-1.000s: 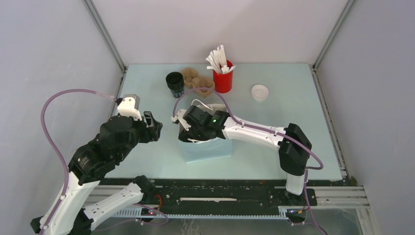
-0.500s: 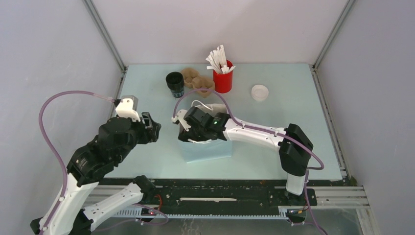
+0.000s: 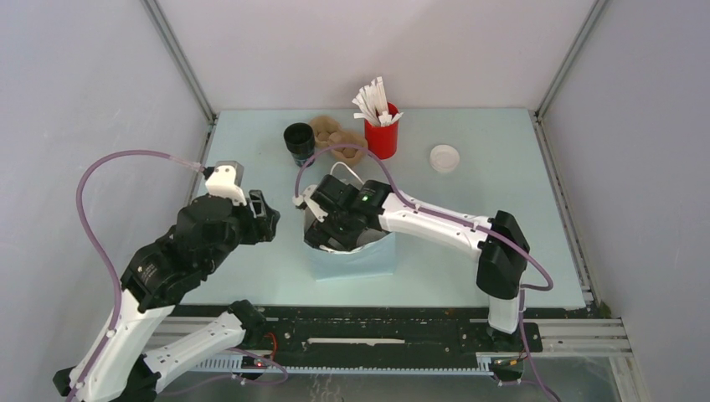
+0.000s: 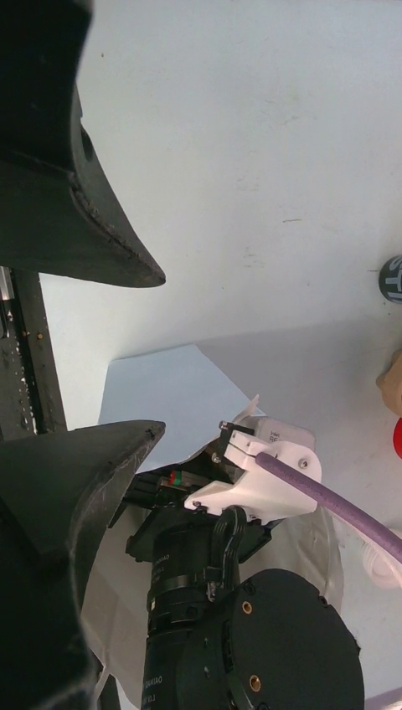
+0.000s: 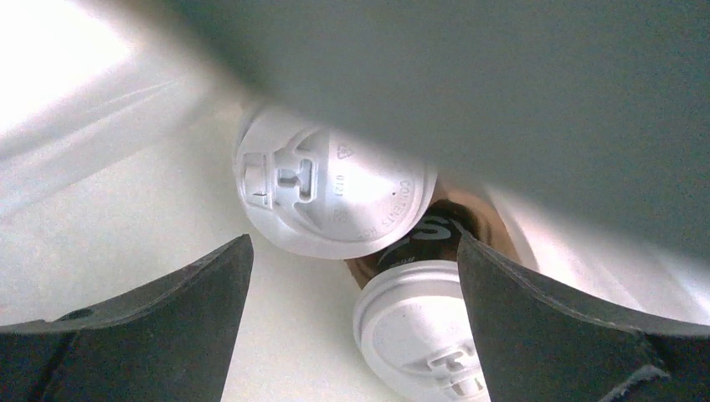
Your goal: Pack the takeout coffee
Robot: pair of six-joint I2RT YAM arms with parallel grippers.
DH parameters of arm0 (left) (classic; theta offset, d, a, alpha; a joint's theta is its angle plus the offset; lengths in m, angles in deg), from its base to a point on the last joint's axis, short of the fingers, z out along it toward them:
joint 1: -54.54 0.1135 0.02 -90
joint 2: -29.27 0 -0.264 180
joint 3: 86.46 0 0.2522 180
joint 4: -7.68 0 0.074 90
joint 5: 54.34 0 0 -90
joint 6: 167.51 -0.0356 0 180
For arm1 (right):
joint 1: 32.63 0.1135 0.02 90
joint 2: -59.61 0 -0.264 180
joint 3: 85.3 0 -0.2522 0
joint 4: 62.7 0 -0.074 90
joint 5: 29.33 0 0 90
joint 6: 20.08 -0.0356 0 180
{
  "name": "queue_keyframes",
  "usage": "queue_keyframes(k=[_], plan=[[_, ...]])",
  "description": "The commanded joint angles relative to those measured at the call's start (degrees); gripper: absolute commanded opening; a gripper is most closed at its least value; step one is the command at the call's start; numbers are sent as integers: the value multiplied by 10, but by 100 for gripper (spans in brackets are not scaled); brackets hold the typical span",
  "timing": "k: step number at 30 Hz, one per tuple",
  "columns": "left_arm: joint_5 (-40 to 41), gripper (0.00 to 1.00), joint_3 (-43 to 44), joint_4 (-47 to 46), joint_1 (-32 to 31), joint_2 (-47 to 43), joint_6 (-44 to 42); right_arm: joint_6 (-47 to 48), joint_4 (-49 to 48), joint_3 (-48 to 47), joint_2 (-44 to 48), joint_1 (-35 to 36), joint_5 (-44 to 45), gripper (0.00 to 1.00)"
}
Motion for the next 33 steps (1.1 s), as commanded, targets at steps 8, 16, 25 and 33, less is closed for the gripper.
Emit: queue_keyframes(k=[8,16,25,33], plan=[[-24,64,7,-25,-1,2,7,-52,36,-31,65,8,50,100],[-23,62,1,-28,0,-2,10,-62,35,-56,95,24,85,100],[-8,65,16,-35,0,8,15,-86,93,-195,114,26,89,100],[-23,68,26,-41,-1,20,23,-115,75,-305,152,-46,35,100]])
